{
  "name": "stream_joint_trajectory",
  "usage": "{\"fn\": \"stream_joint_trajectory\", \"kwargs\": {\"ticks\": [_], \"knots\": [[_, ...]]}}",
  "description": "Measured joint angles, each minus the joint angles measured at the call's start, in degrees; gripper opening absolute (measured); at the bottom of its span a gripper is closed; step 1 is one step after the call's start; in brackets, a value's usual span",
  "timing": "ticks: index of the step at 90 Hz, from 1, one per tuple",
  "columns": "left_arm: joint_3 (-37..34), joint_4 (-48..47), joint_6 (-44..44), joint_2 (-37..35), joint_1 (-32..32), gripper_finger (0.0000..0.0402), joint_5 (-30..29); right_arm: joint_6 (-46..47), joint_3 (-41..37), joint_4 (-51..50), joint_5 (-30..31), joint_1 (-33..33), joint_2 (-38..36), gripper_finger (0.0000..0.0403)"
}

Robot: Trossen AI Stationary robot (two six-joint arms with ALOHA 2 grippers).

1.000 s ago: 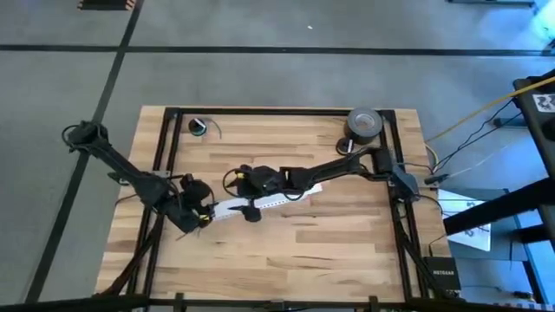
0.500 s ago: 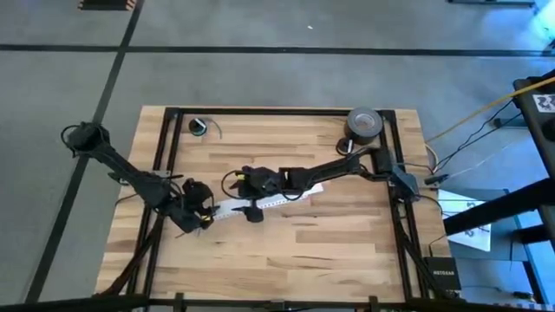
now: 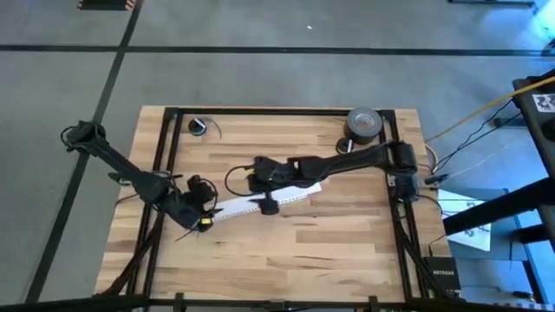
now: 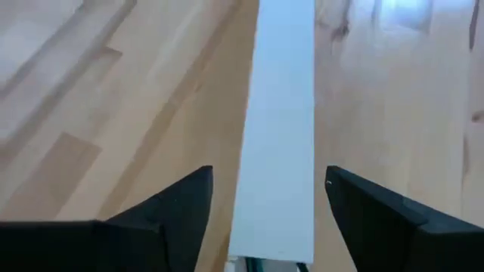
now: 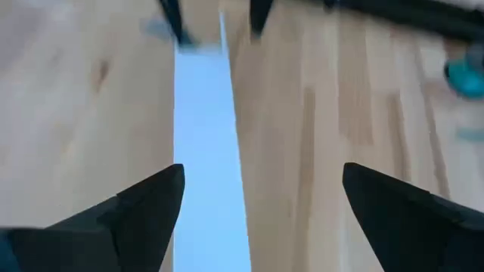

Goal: Ziptie cables
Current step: Close the white cable duct

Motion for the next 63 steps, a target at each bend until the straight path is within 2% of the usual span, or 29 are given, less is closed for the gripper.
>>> {"fn": "stream_joint_trajectory", "kwargs": {"ticks": [13,24,36,50,63], "knots": [[-0.4,1.4,-0.5,0.1,2.3,0.0241,-0.4,1.7,-5.1,0.7,-1.0,-0.4,-1.7,0.0346],[0.6,3.2,2.0,0.1,3.2,0.0241,6.9,5.3,-11.8,7.2,-4.1,-0.3,-1.7,0.0346],[0.7,2.6,-0.4,0.3,2.3,0.0241,11.3,7.2,-17.4,17.2,-9.2,-0.3,-1.7,0.0346],[-1.0,2.2,-1.3,2.5,-0.1,0.0241,12.1,6.7,-19.6,25.8,-10.3,-0.3,-1.7,0.0346],[-1.3,1.9,0.3,3.8,-0.7,0.0241,12.0,6.0,-19.7,26.5,-10.4,-0.3,-1.7,0.0346]]}}
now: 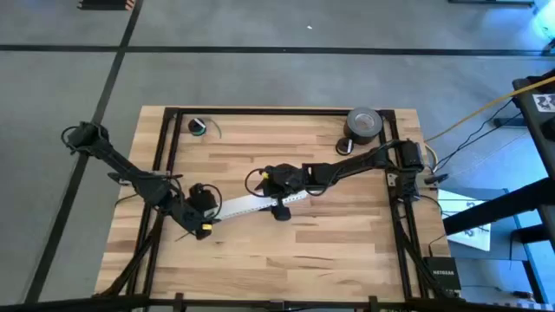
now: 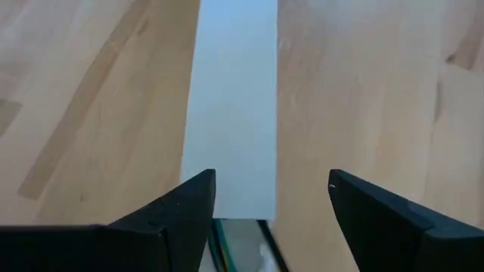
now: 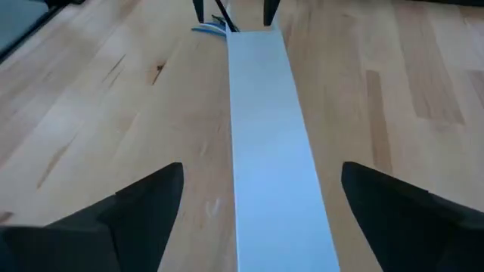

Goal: Ziptie cables
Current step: Close the white cable duct

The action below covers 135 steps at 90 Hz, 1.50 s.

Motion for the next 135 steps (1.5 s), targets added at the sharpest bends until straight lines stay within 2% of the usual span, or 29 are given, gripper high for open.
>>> {"fn": "stream_joint_trajectory", "kwargs": {"ticks": [24,40,65,83,100,135], "knots": [[-1.0,-0.7,4.0,0.3,2.1,0.0241,-0.3,-0.5,0.0,-0.4,0.7,0.0,0.2,0.0346],[-3.8,5.1,2.8,0.3,3.4,0.0241,4.4,-0.6,0.0,-0.7,1.4,0.0,0.3,0.0346],[-2.7,3.0,4.2,-0.6,3.3,0.0241,6.4,-0.7,0.0,-0.7,3.1,0.0,0.3,0.0346],[-1.3,-2.7,0.9,-0.9,2.1,0.0241,7.7,-0.7,0.0,-0.3,3.2,0.0,0.3,0.0346],[-1.1,-2.0,-0.5,-0.8,1.7,0.0241,8.8,-0.8,0.0,0.5,3.2,0.0,0.3,0.0346],[-7.4,8.2,-4.9,-0.8,0.2,0.0241,8.9,-1.7,0.0,0.4,4.1,0.0,0.3,0.0346]]}}
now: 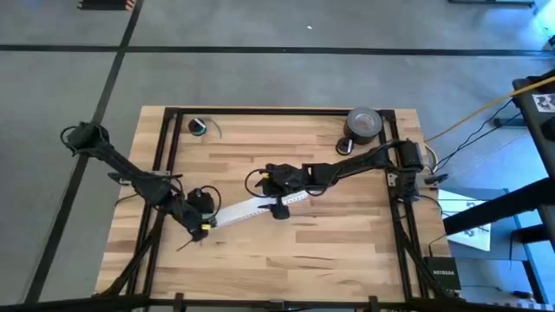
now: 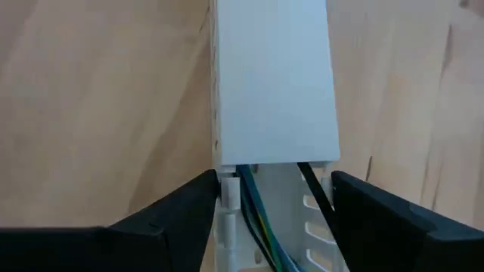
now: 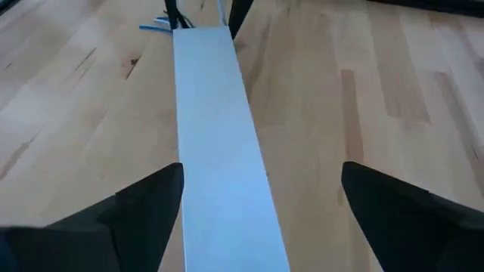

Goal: Ziptie cables
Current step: Close the white cable duct

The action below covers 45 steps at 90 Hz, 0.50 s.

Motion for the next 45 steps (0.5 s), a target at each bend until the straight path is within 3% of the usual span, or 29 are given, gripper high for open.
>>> {"fn": "stream_joint_trajectory", "kwargs": {"ticks": [45], "knots": [[4.7,-3.4,-0.7,0.7,0.0,0.0241,1.1,-0.2,0.0,0.0,2.2,0.0,0.0,0.0346]]}}
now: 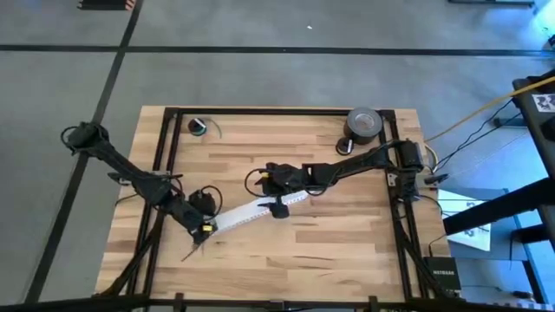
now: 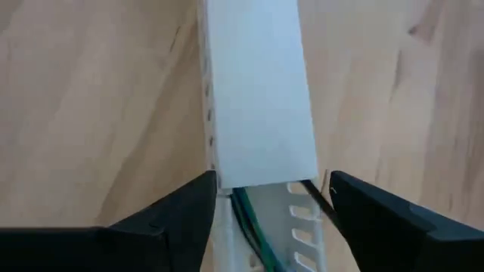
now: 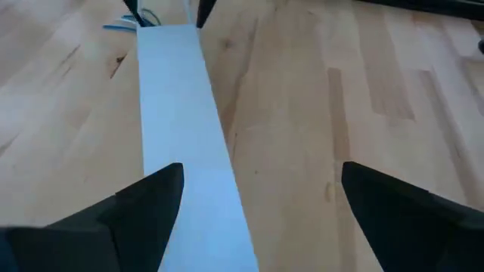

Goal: Ziptie cables
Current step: Close the white cable duct

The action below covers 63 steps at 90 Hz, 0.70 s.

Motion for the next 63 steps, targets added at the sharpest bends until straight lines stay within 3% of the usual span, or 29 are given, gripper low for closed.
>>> {"fn": "stream_joint_trajectory", "kwargs": {"ticks": [24,37,63], "knots": [[2.6,0.4,-0.6,5.9,-0.3,0.0241,0.6,0.0,0.0,0.0,0.0,-0.1,0.9,0.0346],[6.1,-4.0,-1.9,7.3,-0.4,0.0241,1.2,0.0,0.0,-0.1,-0.1,-0.1,1.4,0.0346],[6.2,-1.6,-6.1,10.4,-3.0,0.0241,1.0,-0.1,0.2,0.2,0.6,0.0,1.5,0.0346]]}}
